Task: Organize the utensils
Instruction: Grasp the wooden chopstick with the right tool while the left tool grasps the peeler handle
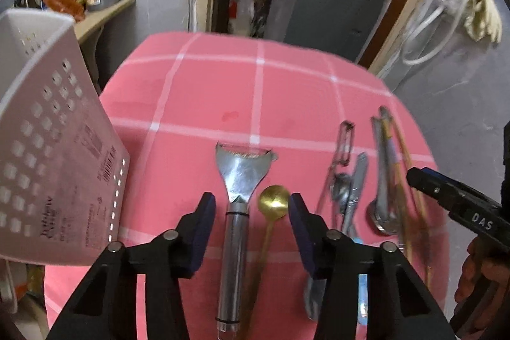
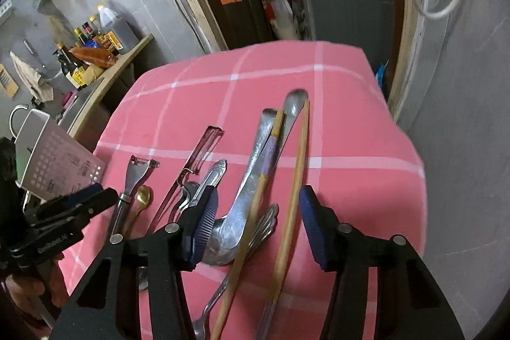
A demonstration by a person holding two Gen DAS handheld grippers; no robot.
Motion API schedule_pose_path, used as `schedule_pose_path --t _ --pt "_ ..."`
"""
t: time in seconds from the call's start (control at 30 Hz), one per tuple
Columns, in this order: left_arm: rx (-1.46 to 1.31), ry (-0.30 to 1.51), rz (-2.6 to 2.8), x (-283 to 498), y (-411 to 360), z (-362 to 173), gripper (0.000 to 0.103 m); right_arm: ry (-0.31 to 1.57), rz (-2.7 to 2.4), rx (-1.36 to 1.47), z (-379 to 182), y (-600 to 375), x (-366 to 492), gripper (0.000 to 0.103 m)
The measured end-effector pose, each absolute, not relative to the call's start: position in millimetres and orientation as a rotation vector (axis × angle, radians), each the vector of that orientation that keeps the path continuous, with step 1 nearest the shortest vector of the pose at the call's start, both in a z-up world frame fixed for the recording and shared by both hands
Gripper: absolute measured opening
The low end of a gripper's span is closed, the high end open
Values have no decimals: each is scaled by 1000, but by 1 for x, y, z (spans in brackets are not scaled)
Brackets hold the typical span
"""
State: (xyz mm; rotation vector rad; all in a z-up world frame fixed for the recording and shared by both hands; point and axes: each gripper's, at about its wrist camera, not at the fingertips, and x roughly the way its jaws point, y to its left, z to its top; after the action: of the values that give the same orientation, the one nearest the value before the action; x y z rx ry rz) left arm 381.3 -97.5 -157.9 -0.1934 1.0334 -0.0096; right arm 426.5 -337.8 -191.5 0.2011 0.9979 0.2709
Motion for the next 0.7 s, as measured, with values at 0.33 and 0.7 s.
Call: schedule_pose_path --t 0.33,0.7 --pt "-258 1153 6 399 -90 -181 34 1071 266 225 -212 -335 449 35" --pt "-254 1222 -37 413 -89 -181 22 1132 278 215 -212 -337 458 10"
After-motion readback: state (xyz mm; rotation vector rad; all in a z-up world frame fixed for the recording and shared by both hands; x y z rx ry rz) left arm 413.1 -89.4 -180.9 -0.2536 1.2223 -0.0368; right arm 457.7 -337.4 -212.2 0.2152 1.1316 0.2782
